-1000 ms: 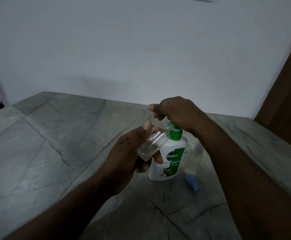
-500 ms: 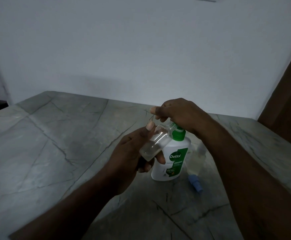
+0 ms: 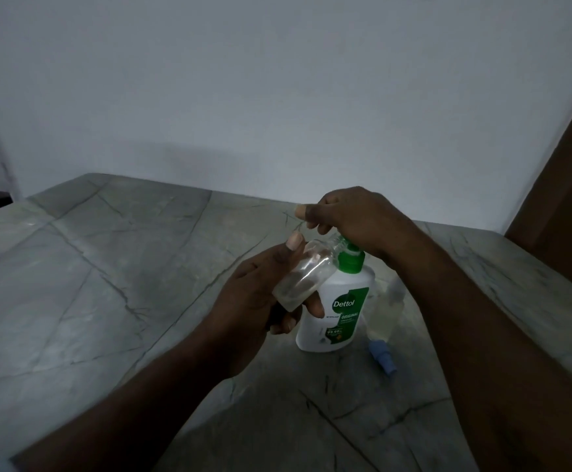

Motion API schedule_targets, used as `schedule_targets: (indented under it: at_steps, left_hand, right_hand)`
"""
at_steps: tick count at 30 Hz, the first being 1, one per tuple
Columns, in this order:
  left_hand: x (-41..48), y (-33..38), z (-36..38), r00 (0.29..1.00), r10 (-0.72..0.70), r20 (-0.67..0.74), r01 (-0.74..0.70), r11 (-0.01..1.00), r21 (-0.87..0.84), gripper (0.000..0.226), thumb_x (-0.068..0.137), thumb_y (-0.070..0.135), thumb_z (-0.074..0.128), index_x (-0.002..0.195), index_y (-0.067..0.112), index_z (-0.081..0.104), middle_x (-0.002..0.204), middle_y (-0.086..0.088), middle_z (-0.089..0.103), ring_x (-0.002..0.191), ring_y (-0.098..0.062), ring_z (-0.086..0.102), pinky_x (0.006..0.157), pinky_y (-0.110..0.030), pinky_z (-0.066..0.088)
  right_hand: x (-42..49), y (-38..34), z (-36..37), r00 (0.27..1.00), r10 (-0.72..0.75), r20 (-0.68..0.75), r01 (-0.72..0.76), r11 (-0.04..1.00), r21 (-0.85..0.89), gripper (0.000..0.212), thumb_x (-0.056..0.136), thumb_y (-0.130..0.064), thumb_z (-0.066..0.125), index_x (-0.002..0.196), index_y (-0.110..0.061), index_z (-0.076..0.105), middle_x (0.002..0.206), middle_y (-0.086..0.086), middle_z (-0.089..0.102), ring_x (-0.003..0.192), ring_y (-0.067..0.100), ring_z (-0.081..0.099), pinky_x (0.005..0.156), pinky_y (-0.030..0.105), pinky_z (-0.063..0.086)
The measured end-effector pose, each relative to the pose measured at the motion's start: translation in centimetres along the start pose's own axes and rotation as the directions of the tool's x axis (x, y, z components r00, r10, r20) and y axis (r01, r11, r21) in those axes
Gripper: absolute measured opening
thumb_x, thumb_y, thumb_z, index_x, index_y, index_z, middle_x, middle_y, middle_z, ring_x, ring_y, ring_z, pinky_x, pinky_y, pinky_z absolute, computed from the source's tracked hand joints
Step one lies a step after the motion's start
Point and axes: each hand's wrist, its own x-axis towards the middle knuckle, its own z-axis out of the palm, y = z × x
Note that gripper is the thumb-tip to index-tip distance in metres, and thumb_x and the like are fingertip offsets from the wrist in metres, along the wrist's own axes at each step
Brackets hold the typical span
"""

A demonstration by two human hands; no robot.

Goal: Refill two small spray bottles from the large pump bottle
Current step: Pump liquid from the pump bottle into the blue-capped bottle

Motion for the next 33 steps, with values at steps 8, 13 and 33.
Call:
schedule_targets:
  at_steps: [8, 13, 33]
  left_hand:
    - [-0.16, 0.13, 0.19, 1.0, -0.009, 0.006, 0.009, 1.0, 0.002, 0.04, 0.092, 0.065, 0.05, 0.105, 0.038, 0.077, 0.075, -0.014, 0.07, 0.052, -0.014, 0.049, 0.044, -0.022, 0.037]
    - [-0.14, 0.3, 0.11, 1.0, 0.009, 0.013, -0.009, 1.0, -0.015, 0.056, 0.082, 0.07, 0.054, 0.117, 0.03, 0.073, 0.078, -0.017, 0.069, 0.052, -0.013, 0.048, 0.047, -0.025, 0.036]
    - [-0.18, 0.5, 0.04, 1.0, -0.021, 0.023, 0.022, 1.0, -0.02, 0.047, 0.087, 0.065, 0.05, 0.111, 0.034, 0.075, 0.078, -0.015, 0.069, 0.051, -0.013, 0.049, 0.045, -0.022, 0.037]
  right_hand:
    - [0.34, 0.59, 0.18, 0.995, -0.005, -0.1, 0.009, 0.999, 0.034, 0.049, 0.089, -0.067, 0.059, 0.097, -0.021, 0.074, 0.097, -0.003, 0.073, 0.087, 0.012, 0.064, 0.07, 0.03, 0.048]
    - [0.04, 0.66, -0.07, 0.961, -0.071, -0.266, 0.092, 0.994, 0.065, 0.044, 0.087, -0.066, 0.064, 0.08, -0.023, 0.071, 0.08, -0.007, 0.072, 0.074, 0.007, 0.064, 0.063, 0.028, 0.048]
    - [0.07, 0.16, -0.15, 0.999, -0.013, -0.05, 0.021, 0.987, 0.157, 0.038, 0.095, -0.051, 0.062, 0.092, -0.017, 0.077, 0.088, -0.003, 0.074, 0.083, 0.014, 0.065, 0.082, 0.036, 0.05]
